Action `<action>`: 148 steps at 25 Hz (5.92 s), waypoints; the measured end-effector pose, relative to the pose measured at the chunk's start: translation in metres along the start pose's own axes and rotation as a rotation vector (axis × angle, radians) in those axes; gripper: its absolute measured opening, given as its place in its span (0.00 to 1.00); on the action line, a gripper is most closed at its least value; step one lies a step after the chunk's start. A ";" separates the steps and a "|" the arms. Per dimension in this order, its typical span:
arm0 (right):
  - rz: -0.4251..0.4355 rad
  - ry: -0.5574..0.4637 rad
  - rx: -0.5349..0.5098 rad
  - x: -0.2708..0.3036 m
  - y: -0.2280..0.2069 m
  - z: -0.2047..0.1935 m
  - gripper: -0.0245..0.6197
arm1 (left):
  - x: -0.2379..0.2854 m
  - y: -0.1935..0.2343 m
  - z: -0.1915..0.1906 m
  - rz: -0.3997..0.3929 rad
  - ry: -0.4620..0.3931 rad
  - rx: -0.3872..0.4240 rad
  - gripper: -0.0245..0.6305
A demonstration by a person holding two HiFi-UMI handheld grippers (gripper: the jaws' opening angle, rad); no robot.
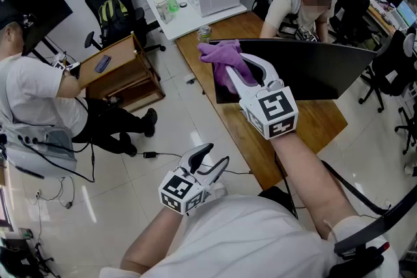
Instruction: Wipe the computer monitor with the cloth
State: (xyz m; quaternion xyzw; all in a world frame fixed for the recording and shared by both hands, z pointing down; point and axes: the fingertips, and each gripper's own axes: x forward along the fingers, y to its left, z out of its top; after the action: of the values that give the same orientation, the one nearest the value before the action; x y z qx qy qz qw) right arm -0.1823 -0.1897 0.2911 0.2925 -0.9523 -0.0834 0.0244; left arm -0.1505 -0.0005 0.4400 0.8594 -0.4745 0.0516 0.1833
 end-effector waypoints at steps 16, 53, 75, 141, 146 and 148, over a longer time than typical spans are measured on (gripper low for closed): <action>-0.074 0.044 -0.048 -0.015 -0.083 -0.010 0.22 | 0.043 -0.012 0.017 -0.025 -0.034 0.006 0.40; -0.519 0.112 -0.029 -0.259 -0.398 -0.074 0.22 | 0.178 -0.111 0.014 -0.107 0.028 0.050 0.40; -0.581 0.257 0.082 -0.293 -0.404 -0.191 0.22 | 0.177 -0.106 0.014 -0.061 0.062 0.033 0.40; -0.237 0.556 0.293 -0.085 -0.082 -0.363 0.22 | -0.002 0.005 -0.015 0.099 0.084 -0.058 0.40; -0.207 0.548 0.289 -0.057 -0.051 -0.358 0.22 | -0.022 0.023 -0.021 0.098 0.083 -0.055 0.40; -0.196 0.546 0.284 -0.047 -0.040 -0.356 0.22 | -0.028 0.029 -0.022 0.097 0.085 -0.053 0.40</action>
State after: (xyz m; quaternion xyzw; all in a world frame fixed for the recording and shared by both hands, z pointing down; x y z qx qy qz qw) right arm -0.0874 -0.2470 0.6346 0.3947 -0.8801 0.1299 0.2295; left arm -0.1881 0.0154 0.4606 0.8272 -0.5087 0.0842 0.2231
